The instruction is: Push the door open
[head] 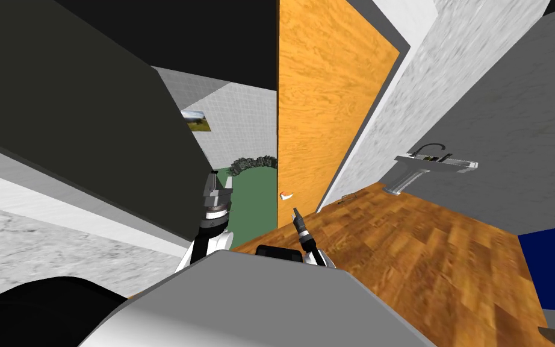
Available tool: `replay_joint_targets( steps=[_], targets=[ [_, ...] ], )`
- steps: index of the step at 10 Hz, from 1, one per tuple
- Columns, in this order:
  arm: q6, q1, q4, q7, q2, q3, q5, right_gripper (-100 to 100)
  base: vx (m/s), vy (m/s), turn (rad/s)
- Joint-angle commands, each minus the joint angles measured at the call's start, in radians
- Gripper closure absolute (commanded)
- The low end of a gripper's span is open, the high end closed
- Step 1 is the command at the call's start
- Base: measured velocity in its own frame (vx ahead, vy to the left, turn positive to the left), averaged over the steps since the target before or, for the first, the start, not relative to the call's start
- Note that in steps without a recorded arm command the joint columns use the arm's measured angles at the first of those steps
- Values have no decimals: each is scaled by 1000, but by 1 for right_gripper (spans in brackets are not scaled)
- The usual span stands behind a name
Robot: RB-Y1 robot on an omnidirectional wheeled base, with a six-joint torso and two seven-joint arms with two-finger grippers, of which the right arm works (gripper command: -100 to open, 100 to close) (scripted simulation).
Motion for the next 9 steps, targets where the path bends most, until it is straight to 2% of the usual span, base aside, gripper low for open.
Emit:
replay_joint_targets(
  steps=[1,2,5,6,9],
  targets=[
    [-10,-11,29,-3,2,7,-1,-100,65,-66,49],
    [-17,-21,59,-8,-1,19,-3,-100,69,-59,77],
    [-30,-38,106,-17,-7,38,-6,-100,74,-79,82],
    [-29,-37,100,-16,-6,34,-6,-100,33,-41,17],
    [-38,-41,119,-12,4,27,-6,-100,168,50,30]
  ],
)
